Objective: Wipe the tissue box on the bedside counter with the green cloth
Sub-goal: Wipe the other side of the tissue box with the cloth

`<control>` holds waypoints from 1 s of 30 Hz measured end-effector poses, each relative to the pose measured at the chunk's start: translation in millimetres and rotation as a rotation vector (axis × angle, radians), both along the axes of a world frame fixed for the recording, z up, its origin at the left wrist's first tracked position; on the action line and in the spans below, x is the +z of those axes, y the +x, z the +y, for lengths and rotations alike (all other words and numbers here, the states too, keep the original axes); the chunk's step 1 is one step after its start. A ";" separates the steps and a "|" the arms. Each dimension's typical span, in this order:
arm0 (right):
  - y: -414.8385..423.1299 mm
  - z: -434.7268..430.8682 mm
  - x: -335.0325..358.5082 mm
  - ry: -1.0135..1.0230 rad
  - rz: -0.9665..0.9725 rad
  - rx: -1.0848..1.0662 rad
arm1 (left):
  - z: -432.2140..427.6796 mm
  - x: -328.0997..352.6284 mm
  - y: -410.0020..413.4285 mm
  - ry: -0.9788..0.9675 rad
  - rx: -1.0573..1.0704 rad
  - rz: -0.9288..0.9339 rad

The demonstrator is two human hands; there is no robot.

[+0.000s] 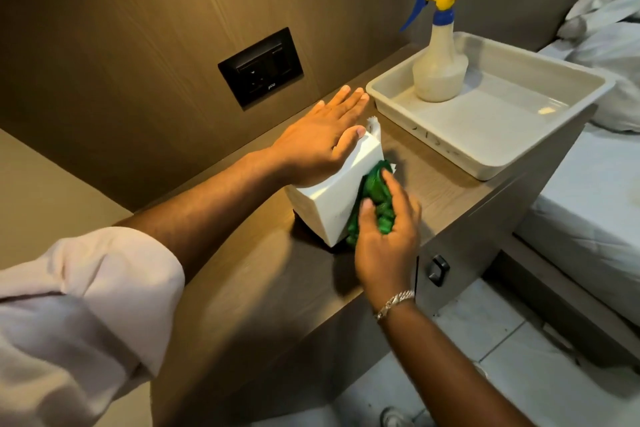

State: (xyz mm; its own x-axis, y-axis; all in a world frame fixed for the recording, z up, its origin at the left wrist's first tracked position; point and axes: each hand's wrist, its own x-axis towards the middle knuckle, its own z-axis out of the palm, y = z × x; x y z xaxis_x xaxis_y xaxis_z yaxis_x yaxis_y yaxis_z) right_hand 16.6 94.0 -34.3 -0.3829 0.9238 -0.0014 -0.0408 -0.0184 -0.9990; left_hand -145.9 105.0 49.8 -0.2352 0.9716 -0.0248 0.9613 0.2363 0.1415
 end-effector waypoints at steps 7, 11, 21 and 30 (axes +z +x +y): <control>14.4 -71.6 0.8 0.052 0.079 0.262 | -2.2 3.1 2.3 0.022 0.014 -0.016; 36.3 -60.1 4.2 0.095 0.083 0.555 | -5.4 7.3 7.8 0.020 0.031 -0.005; 78.7 195.6 104.4 0.068 0.012 0.902 | -12.5 3.6 17.8 0.067 0.331 0.136; -11.7 315.0 45.9 1.035 -0.768 0.995 | 1.3 -8.2 75.0 0.123 0.892 0.166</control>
State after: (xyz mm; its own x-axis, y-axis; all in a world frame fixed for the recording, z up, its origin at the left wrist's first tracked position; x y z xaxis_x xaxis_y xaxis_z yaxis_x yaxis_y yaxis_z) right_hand 5.0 409.0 11.7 -0.9980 0.0531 -0.0334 0.0618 0.9232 -0.3792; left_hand -70.9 106.3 41.6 -0.8912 0.4214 0.1682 0.4397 0.8935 0.0909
